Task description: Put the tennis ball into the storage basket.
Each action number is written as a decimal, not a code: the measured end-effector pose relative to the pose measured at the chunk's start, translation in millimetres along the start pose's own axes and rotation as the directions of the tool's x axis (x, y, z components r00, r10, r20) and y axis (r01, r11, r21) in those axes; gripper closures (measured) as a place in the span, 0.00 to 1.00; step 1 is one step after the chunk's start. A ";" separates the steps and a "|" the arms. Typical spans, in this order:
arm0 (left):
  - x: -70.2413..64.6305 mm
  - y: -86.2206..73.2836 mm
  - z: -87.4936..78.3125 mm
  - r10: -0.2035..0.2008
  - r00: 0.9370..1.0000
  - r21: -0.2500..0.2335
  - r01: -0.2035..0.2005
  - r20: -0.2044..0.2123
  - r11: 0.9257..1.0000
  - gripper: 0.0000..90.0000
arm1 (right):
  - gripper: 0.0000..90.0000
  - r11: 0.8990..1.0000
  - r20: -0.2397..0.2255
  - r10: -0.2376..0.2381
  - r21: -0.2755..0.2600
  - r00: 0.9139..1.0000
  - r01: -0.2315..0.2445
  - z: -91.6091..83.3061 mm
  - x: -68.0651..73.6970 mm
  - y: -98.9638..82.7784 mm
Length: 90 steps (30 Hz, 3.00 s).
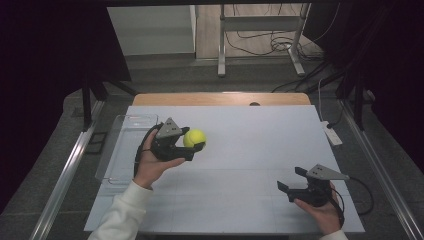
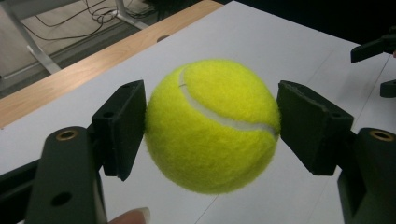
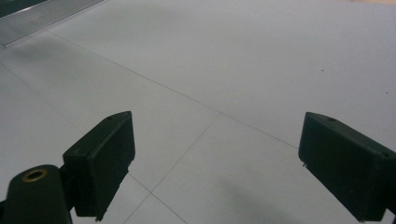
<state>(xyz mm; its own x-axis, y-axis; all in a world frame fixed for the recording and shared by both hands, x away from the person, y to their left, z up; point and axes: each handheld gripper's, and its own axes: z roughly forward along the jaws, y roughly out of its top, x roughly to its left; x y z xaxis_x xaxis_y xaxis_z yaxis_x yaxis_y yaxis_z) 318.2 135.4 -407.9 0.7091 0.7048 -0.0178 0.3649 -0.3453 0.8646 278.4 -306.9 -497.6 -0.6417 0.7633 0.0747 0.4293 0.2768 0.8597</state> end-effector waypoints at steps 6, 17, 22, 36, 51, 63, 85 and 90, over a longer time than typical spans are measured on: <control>2.2 0.0 -2.7 -0.004 1.000 -0.005 0.004 -0.008 1.000 0.30 | 0.12 1.000 0.001 0.001 0.000 1.000 -0.001 -0.1 0.0 0.1; 7.3 -0.4 -8.3 -0.014 1.000 -0.015 0.014 -0.023 1.000 0.30 | 0.12 1.000 0.000 0.000 -0.002 1.000 0.000 -0.2 -0.1 -0.1; 9.6 -0.7 -9.9 -0.015 0.999 -0.017 0.014 -0.032 1.000 0.30 | 0.12 1.000 0.000 0.001 -0.001 1.000 -0.001 0.0 -0.1 -0.2; 14.7 -1.2 -15.2 -0.025 0.999 -0.027 0.024 -0.045 0.999 0.30 | 0.12 1.000 0.001 0.000 -0.001 1.000 0.000 -0.3 -0.2 -0.3; 21.0 -2.3 -21.0 -0.047 0.997 -0.042 0.045 -0.059 0.998 0.30 | 0.12 1.000 0.002 0.002 0.003 1.000 -0.002 -0.5 -0.2 -0.3; 27.6 -4.3 -25.0 -0.065 0.995 -0.050 0.061 -0.078 0.997 0.30 | 0.12 1.000 0.002 0.001 0.002 1.000 -0.001 -0.5 -0.5 -0.3; 38.2 -8.1 -30.6 -0.092 0.990 -0.063 0.085 -0.110 0.994 0.30 | 0.12 1.000 0.002 0.001 0.002 1.000 -0.001 -0.6 -0.5 -0.3; 41.3 -9.3 -32.0 -0.100 0.988 -0.067 0.093 -0.119 0.993 0.30 | 0.12 1.000 0.002 0.001 0.002 1.000 -0.001 -0.5 -0.6 -0.4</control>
<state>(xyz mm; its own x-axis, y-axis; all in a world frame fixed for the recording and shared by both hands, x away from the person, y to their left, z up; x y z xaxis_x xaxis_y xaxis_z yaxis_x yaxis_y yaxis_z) 324.8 187.6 -400.6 0.5924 0.8044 -0.0447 0.3879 -0.2361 0.8910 278.3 -307.8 -497.7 -0.6400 0.7647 0.0744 0.4313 0.2774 0.8585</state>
